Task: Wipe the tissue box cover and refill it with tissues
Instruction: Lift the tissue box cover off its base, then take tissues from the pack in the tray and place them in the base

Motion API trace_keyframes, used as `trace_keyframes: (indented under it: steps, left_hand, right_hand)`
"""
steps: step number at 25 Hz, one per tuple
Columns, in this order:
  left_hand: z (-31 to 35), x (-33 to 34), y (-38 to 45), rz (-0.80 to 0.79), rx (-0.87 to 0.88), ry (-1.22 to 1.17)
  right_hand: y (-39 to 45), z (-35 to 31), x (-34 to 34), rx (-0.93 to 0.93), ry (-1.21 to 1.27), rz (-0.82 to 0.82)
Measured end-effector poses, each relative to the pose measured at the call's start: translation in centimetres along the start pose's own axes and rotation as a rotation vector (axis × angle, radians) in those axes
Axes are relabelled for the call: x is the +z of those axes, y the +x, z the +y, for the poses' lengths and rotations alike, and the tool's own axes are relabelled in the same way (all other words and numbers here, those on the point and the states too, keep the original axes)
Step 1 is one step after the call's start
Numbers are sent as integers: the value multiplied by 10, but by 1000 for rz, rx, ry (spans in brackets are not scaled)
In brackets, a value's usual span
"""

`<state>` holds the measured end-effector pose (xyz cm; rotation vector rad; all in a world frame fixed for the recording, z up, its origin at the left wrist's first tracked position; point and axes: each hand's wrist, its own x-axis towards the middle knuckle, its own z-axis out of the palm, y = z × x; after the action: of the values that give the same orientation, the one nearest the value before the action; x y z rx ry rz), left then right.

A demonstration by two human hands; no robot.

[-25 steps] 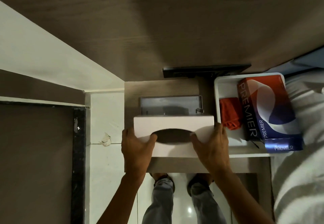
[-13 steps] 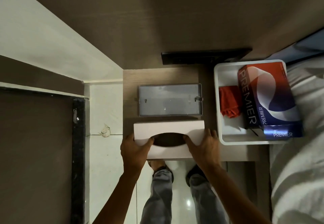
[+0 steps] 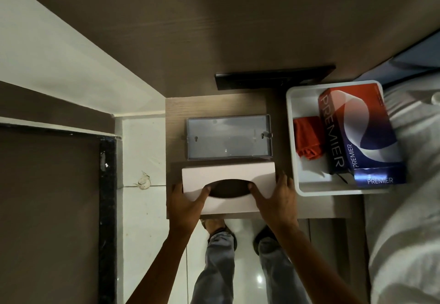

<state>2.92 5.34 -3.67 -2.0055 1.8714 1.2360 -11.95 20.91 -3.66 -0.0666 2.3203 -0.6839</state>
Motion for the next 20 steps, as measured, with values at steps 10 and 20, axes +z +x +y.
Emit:
trace_keyframes:
  steps: [10, 20]
  left_hand:
    - [45, 25, -55, 64, 634, 190]
    - [197, 173, -106, -334, 1325, 567]
  right_hand:
    - [-30, 63, -100, -286, 32, 69]
    - [1, 133, -163, -346, -377, 291]
